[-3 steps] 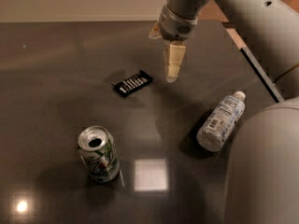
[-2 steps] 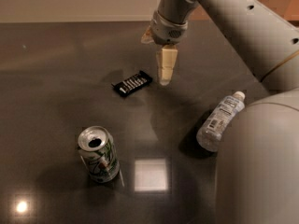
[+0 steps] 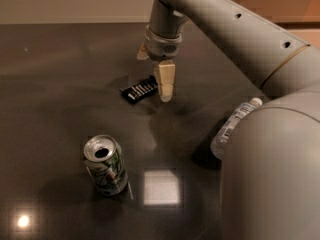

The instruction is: Move rxbar chocolate near 7up can

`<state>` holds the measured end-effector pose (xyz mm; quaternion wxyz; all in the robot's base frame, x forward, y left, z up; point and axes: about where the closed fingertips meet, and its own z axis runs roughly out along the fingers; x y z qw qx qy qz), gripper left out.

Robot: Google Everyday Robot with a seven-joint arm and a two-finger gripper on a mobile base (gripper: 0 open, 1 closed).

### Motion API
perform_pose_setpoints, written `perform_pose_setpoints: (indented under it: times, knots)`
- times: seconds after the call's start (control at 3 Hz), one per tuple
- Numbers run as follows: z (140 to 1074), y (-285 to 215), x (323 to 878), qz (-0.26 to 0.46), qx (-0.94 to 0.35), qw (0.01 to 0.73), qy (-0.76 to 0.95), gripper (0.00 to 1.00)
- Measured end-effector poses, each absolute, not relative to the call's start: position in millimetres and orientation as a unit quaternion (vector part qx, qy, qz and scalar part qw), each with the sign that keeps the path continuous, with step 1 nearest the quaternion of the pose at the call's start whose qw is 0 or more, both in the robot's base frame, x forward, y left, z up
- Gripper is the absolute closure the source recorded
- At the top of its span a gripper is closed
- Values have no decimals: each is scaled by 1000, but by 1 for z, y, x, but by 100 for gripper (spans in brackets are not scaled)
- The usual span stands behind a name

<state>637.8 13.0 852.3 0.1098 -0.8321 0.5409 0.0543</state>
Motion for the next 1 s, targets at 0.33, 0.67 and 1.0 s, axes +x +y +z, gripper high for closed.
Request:
perform_pose_setpoints:
  times: [0.33, 0.67, 1.0]
  knots:
    - [839, 22, 636, 48, -844, 80, 528, 0]
    - [831, 29, 635, 43, -856, 53, 513, 0]
    - [825, 33, 635, 37, -866, 32, 498, 18]
